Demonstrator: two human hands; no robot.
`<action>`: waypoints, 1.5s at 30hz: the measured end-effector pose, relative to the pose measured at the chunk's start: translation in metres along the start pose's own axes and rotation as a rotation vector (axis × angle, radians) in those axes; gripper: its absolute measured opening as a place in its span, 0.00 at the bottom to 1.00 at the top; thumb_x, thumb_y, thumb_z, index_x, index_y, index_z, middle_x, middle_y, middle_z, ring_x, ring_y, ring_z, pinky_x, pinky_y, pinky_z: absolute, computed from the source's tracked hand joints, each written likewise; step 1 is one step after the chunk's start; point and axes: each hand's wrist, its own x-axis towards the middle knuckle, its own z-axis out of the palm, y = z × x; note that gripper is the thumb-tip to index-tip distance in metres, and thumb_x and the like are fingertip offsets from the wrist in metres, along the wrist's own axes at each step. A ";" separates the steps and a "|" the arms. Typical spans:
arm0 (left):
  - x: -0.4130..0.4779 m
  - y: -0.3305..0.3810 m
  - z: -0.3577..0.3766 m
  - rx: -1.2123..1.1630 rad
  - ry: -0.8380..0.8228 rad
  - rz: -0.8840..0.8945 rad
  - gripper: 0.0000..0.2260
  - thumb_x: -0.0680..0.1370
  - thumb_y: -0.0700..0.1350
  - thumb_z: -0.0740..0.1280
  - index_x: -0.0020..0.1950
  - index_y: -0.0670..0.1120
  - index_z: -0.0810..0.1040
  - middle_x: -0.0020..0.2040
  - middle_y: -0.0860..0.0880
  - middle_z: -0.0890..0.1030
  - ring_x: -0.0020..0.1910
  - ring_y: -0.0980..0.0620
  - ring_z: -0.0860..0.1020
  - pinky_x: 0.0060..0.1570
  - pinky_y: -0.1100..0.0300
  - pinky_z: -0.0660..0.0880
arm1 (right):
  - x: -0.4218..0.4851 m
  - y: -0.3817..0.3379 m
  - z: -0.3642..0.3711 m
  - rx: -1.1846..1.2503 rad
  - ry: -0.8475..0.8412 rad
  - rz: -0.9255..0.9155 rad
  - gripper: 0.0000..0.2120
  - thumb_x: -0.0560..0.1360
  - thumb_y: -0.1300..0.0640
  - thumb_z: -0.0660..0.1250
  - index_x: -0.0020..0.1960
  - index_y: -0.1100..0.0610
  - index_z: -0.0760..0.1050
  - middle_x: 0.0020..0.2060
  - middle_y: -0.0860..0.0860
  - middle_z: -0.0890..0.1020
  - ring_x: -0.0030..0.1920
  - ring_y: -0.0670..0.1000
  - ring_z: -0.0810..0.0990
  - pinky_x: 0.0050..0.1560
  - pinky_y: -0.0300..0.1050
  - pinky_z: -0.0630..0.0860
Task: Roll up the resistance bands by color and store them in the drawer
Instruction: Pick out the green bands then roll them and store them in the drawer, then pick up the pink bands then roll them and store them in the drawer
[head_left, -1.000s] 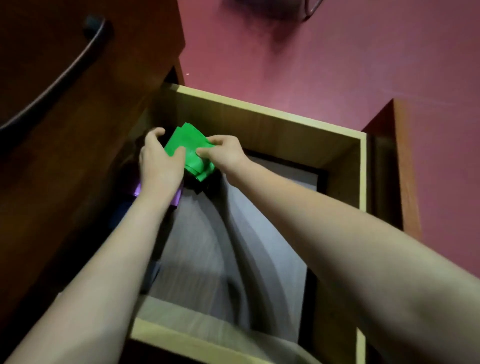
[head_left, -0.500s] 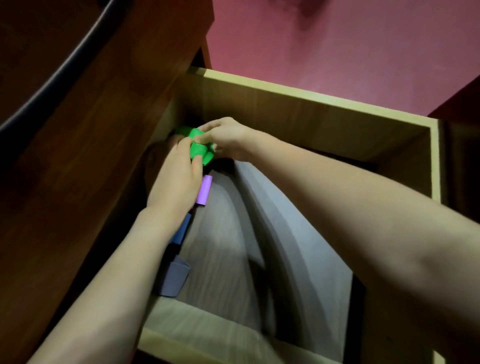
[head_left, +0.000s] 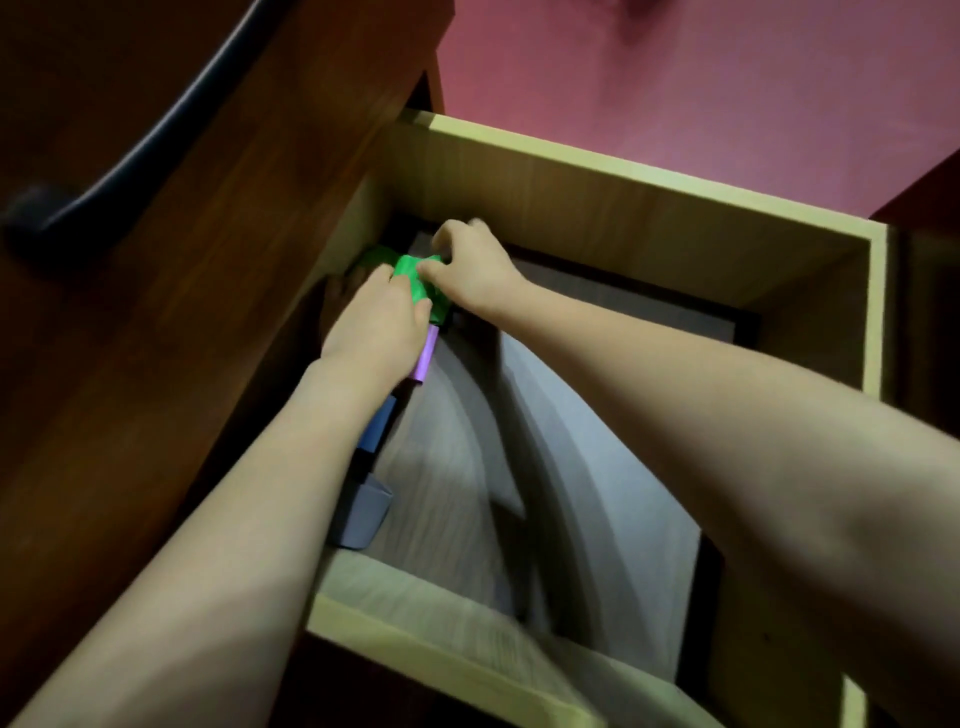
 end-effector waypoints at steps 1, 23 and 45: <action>-0.002 0.005 -0.004 0.025 0.003 -0.005 0.17 0.79 0.45 0.56 0.61 0.34 0.70 0.63 0.36 0.69 0.63 0.37 0.68 0.61 0.48 0.62 | -0.008 0.003 -0.009 0.010 0.029 0.005 0.16 0.74 0.55 0.63 0.59 0.62 0.71 0.57 0.61 0.72 0.57 0.59 0.74 0.59 0.47 0.68; -0.174 0.325 0.007 -0.583 -0.197 0.610 0.11 0.74 0.38 0.59 0.50 0.48 0.77 0.47 0.50 0.81 0.50 0.50 0.78 0.54 0.54 0.73 | -0.362 0.157 -0.238 0.304 0.361 0.207 0.15 0.73 0.67 0.60 0.41 0.47 0.72 0.35 0.47 0.77 0.33 0.45 0.75 0.36 0.39 0.73; -0.155 0.455 0.330 -0.367 -0.884 0.378 0.10 0.75 0.35 0.59 0.51 0.42 0.77 0.31 0.53 0.71 0.32 0.51 0.70 0.34 0.64 0.66 | -0.435 0.515 -0.129 0.365 0.519 0.980 0.10 0.71 0.65 0.60 0.42 0.51 0.73 0.30 0.43 0.74 0.37 0.53 0.76 0.43 0.50 0.76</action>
